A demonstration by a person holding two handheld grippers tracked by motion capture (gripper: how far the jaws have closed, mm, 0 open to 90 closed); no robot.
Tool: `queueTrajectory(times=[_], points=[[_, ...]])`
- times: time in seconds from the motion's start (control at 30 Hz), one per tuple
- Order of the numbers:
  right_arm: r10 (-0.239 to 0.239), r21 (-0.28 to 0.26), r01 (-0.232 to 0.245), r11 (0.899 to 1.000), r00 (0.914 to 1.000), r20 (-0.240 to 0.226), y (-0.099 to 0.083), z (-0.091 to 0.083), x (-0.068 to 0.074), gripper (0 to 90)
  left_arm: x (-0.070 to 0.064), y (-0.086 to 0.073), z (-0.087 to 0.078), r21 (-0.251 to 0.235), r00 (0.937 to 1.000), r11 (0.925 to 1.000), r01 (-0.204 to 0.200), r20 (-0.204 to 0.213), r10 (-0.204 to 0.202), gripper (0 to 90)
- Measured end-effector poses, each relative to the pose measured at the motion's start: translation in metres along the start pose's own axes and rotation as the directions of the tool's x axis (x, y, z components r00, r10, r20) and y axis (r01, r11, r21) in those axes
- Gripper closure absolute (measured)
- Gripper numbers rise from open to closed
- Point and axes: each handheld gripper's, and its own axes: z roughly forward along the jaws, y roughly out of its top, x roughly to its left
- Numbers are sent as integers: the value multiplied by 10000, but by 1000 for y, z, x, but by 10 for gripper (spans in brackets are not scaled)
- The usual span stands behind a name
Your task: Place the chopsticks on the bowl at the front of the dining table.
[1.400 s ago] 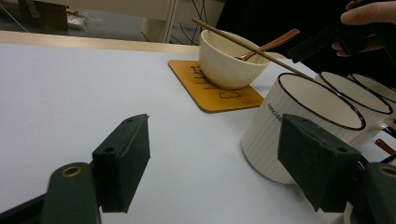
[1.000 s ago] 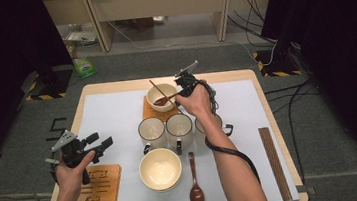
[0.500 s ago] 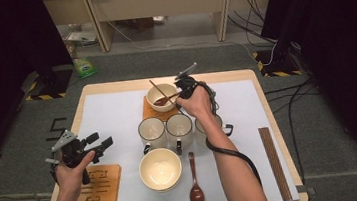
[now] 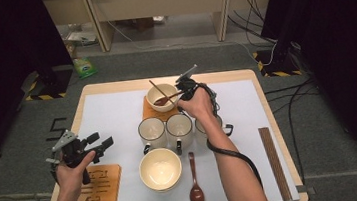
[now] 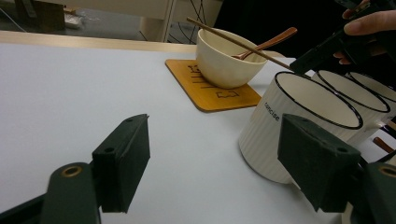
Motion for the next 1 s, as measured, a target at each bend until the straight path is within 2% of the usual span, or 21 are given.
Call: queueTrajectory(times=[0.2, 0.43, 0.6, 1.0], points=[[-9, 113, 9, 9999, 10000, 28, 0, 1, 0, 802, 0, 0, -1, -6, 10000, 10000, -5, -20, 5, 247], [-12, 1, 11, 10000, 9999, 142, 0, 2, 0, 849, 1, 0, -1, -4, 10000, 10000, 1, -17, -1, 247], [-159, -104, 162, 9998, 9996, 247, 3, 3, -2, 851, 1, 0, -1, -9, 10000, 10000, 9, -23, -9, 247], [-87, -321, 94, 9994, 9997, 222, 8, 6, -2, 853, 1, 0, -1, -4, 10000, 10000, 8, -29, -8, 246]])
